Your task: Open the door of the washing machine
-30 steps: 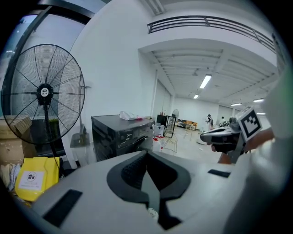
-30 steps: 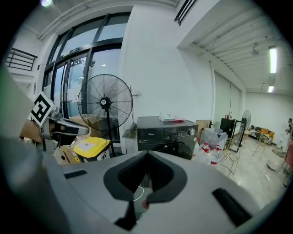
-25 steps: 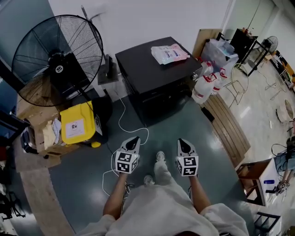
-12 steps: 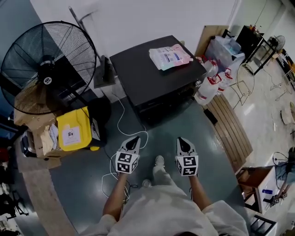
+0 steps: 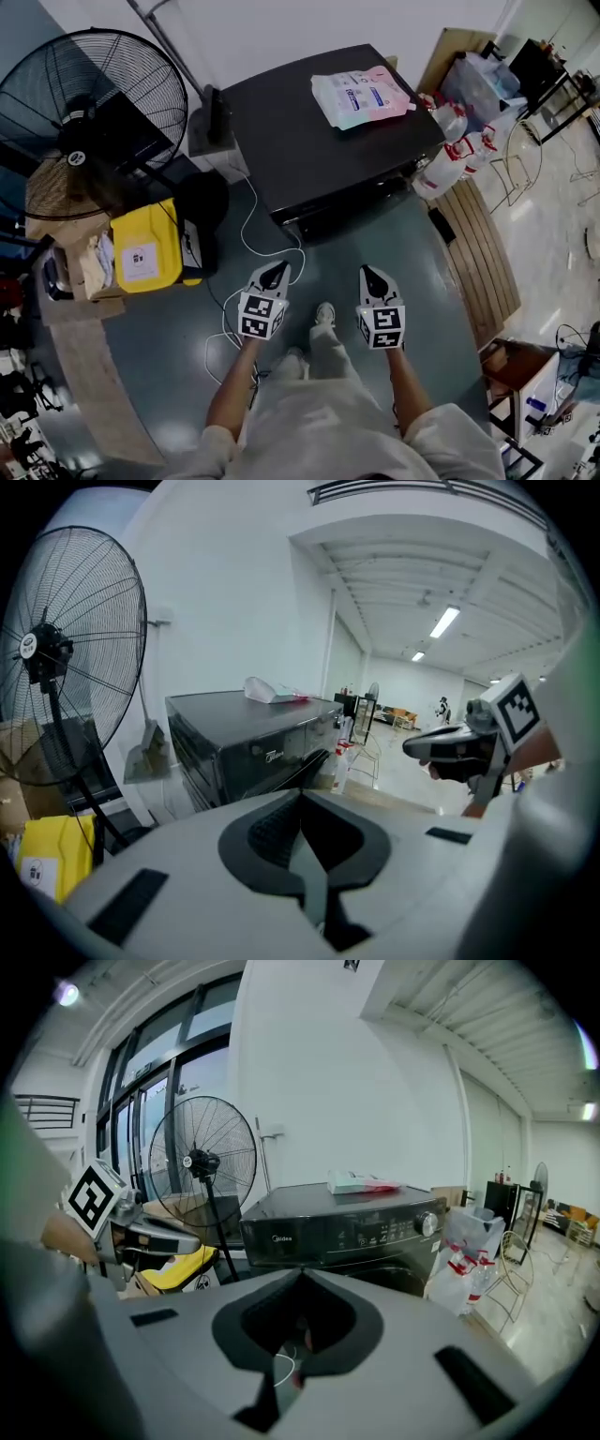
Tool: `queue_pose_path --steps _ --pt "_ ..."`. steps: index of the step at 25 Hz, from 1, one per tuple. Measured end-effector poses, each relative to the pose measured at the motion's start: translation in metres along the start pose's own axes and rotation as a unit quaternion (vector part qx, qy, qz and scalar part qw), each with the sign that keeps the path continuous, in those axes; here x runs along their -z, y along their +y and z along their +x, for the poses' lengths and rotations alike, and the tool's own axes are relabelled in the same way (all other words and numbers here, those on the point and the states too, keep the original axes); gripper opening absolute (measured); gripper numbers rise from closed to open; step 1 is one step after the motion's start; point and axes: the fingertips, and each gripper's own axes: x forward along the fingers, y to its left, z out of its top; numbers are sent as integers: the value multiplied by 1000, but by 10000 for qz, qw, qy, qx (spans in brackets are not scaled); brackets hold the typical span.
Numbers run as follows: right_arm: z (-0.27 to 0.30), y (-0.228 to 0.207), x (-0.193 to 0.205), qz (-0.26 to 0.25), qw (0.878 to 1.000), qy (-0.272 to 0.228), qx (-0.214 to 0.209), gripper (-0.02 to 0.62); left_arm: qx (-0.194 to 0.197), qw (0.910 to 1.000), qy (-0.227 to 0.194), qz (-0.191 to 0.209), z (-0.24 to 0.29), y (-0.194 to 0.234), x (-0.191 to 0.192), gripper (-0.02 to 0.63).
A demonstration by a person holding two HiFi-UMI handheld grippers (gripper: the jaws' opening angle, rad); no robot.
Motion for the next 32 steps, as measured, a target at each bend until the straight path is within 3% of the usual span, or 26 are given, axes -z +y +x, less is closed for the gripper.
queue_pose_path --steps 17,32 --pt "65 9 61 133 9995 176 205 0 355 9992 135 86 79 38 63 8" --pt "103 5 159 245 9984 463 200 -1 564 9977 65 375 164 41 132 9"
